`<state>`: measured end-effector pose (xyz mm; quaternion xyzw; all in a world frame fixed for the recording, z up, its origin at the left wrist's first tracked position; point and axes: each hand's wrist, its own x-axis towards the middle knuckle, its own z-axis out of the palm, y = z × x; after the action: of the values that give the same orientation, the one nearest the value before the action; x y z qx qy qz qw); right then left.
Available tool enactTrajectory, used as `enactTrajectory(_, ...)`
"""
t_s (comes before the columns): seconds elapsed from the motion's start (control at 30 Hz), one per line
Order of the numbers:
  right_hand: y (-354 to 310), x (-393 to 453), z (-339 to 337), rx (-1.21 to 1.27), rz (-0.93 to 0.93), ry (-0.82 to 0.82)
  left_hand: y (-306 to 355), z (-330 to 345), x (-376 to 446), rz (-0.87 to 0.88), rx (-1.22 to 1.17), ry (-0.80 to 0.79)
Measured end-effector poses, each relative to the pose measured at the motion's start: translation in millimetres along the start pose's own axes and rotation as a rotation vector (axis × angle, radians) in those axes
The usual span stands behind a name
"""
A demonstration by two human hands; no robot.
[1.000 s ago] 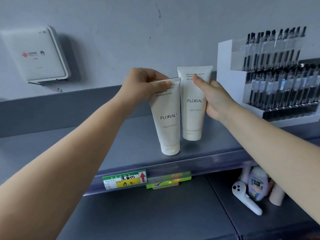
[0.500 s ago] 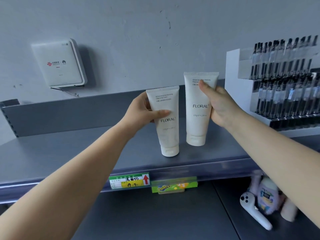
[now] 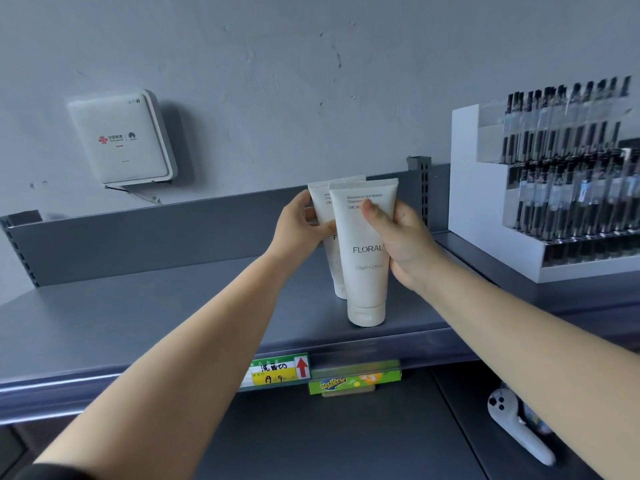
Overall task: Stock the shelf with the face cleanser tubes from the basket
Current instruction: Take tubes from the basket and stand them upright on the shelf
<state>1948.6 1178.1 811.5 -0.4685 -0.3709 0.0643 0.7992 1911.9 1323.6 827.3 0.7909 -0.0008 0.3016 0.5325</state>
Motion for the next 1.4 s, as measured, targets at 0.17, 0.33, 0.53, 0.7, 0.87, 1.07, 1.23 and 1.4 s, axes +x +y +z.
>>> enactTrajectory(0.17,4,-5,-6,-0.226,0.024,-0.112,-12,-11,0,-0.051,0.009,-0.12)
enactTrajectory(0.33,3,-17,-25,-0.531,0.123,-0.227,-20,-20,0,-0.076,0.021,-0.154)
enactTrajectory(0.53,6,-15,-24,-0.684,0.046,-0.142,-24,-17,8,-0.068,0.047,-0.128)
enactTrajectory(0.7,4,-17,-22,-0.761,0.03,-0.117,-24,-13,12,-0.076,0.061,-0.112)
enactTrajectory(0.87,2,-18,-21,-0.786,0.036,-0.118,-26,-15,13,-0.101,0.058,-0.125)
enactTrajectory(1.07,2,-20,-20,-0.794,0.04,-0.115,-21,-17,8,-0.118,0.063,-0.113)
enactTrajectory(1.23,-11,-24,-26,-0.775,-0.008,-0.07,1,-28,-16,-0.118,-0.018,0.088)
enactTrajectory(1.4,-28,-34,-32,-0.868,-0.074,-0.031,15,-34,-56,0.013,0.076,0.209)
